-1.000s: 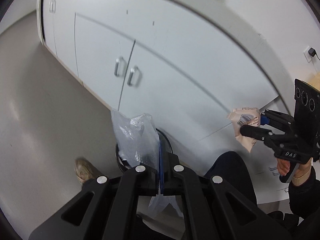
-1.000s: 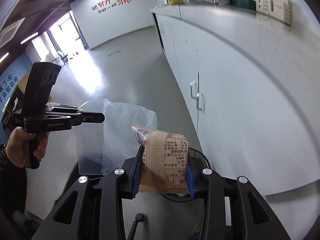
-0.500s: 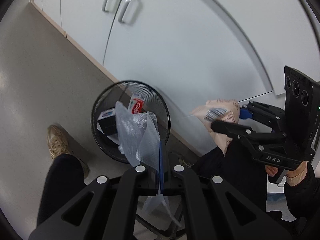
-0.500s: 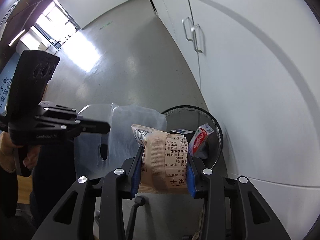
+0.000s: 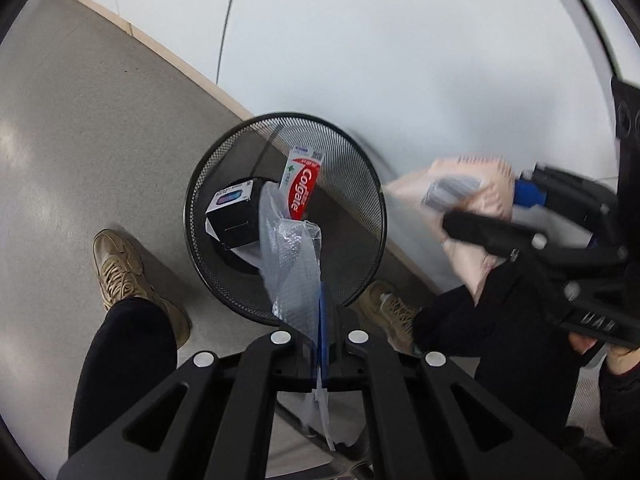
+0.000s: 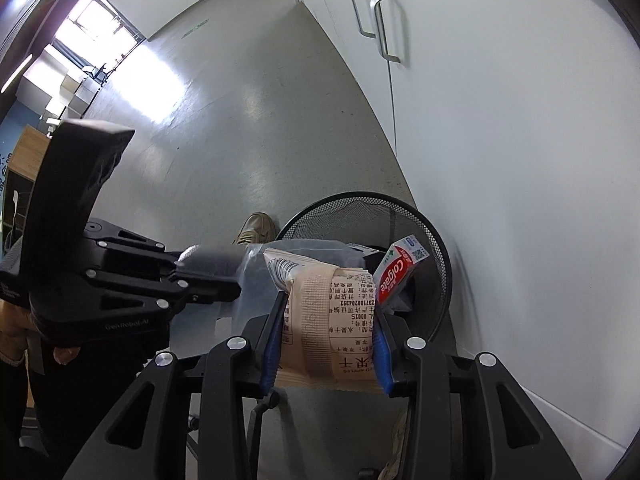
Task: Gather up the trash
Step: 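Carry the brown packet down over the mesh wastebasket with the right gripper, then open the right gripper to drop the brown packet into the wastebasket, then raise both tools back up toward the counter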
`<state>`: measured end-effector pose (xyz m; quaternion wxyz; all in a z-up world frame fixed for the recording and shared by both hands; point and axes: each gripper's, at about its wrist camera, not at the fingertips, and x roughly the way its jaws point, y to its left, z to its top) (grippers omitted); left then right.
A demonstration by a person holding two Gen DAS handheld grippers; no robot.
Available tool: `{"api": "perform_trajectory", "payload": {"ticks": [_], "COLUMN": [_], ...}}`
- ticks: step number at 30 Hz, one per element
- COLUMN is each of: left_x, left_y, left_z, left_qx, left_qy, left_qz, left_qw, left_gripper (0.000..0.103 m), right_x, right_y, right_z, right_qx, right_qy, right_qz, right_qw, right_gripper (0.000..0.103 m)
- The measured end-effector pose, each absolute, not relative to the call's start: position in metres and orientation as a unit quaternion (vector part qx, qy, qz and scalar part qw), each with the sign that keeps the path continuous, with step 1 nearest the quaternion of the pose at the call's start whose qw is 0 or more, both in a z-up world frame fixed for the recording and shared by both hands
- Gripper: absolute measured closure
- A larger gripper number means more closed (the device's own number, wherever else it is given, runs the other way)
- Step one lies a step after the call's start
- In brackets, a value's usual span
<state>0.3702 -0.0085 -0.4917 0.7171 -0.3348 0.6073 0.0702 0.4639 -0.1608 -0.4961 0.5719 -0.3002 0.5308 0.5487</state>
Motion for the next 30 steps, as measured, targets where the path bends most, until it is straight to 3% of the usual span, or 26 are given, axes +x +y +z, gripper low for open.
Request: {"api": "perform_trajectory", "payload": {"ticks": [3, 4, 5, 6, 8, 10, 11, 30], "left_x": [0.372, 0.372, 0.371, 0.370, 0.365, 0.363, 0.362, 0.350], "left_y": [-0.006, -0.005, -0.003, -0.001, 0.002, 0.003, 0.003, 0.000], "left_z": [-0.503, -0.506, -0.511, -0.513, -0.511, -0.505, -0.502, -0.475], "left_qx": [-0.335, -0.340, -0.352, -0.356, -0.358, -0.353, -0.345, -0.319], "left_qy": [0.616, 0.621, 0.629, 0.630, 0.627, 0.624, 0.628, 0.632], "left_qz": [0.065, 0.060, 0.060, 0.068, 0.075, 0.083, 0.086, 0.086], "left_qw": [0.710, 0.704, 0.691, 0.686, 0.687, 0.692, 0.692, 0.701], "left_gripper": [0.097, 0.085, 0.028, 0.013, 0.009, 0.005, 0.005, 0.004], "right_x": [0.468, 0.468, 0.468, 0.469, 0.466, 0.462, 0.460, 0.456], "right_y": [-0.159, -0.159, -0.159, -0.159, -0.160, -0.160, -0.161, -0.163], "right_z": [-0.499, -0.500, -0.501, -0.501, -0.498, -0.495, -0.491, -0.471], "right_qx": [-0.302, -0.304, -0.305, -0.306, -0.316, -0.337, -0.338, -0.313], "right_qy": [0.535, 0.536, 0.538, 0.538, 0.524, 0.506, 0.496, 0.500], "right_qz": [0.543, 0.541, 0.539, 0.537, 0.536, 0.536, 0.533, 0.544], "right_qw": [0.572, 0.572, 0.572, 0.573, 0.581, 0.587, 0.596, 0.597], "right_gripper": [0.061, 0.059, 0.057, 0.048, 0.042, 0.012, 0.010, 0.009]}}
